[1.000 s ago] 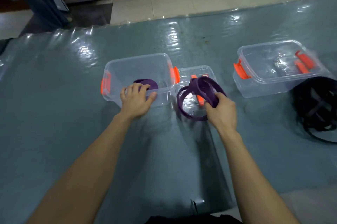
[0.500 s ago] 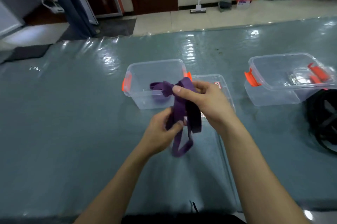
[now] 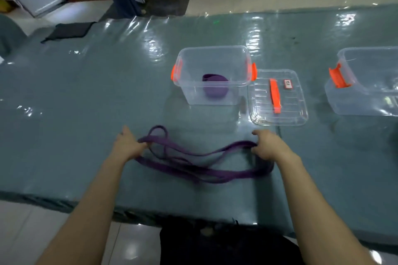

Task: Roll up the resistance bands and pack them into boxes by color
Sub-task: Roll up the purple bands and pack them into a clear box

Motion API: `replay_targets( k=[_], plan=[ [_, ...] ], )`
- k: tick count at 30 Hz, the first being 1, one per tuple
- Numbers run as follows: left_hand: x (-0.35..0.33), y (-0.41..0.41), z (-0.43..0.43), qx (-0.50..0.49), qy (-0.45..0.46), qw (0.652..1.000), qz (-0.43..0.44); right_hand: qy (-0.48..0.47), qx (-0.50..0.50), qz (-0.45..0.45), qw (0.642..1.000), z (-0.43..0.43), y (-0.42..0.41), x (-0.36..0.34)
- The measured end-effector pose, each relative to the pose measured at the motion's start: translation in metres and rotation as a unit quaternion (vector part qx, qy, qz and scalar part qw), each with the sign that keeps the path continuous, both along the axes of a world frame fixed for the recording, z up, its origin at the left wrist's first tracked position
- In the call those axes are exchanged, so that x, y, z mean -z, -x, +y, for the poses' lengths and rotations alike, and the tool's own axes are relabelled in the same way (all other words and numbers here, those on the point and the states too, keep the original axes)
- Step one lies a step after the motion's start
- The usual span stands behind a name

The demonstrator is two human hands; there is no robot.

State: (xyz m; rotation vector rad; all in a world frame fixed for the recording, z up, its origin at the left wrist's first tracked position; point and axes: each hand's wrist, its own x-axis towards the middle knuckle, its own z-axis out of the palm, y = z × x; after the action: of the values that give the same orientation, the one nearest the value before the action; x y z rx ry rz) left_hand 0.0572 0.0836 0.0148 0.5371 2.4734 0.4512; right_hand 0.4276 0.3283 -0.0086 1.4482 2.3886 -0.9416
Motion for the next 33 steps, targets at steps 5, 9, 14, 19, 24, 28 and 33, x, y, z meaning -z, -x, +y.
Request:
replay_targets(
  k=[5, 9, 14, 19, 24, 28, 33],
  plan=[
    [0.059, -0.046, -0.035, -0.039, -0.039, 0.988, 0.146, -0.015, 0.048, 0.036, 0.998, -0.008, -0.012, 0.039],
    [0.062, -0.056, -0.037, -0.037, -0.123, 0.984, 0.127, 0.006, 0.099, 0.087, 0.991, -0.002, -0.020, 0.037],
    [0.054, -0.043, -0.039, 0.053, -0.213, 0.957, 0.192, 0.028, 0.163, 0.136, 0.977, 0.005, -0.030, 0.040],
    [0.058, -0.068, -0.032, 0.216, -0.158, 0.961, 0.070, 0.050, 0.172, 0.167, 0.970, 0.009, -0.038, 0.045],
    [0.077, -0.082, -0.043, 0.266, -0.086, 0.960, -0.003, 0.053, 0.153, 0.162, 0.973, 0.005, -0.042, 0.047],
    [0.082, -0.093, -0.045, 0.313, -0.083, 0.941, 0.094, 0.058, 0.150, 0.174, 0.971, 0.004, -0.041, 0.049],
    [0.072, -0.089, -0.041, 0.320, -0.123, 0.922, 0.182, 0.030, 0.150, 0.145, 0.978, -0.006, -0.021, 0.056]
  ],
)
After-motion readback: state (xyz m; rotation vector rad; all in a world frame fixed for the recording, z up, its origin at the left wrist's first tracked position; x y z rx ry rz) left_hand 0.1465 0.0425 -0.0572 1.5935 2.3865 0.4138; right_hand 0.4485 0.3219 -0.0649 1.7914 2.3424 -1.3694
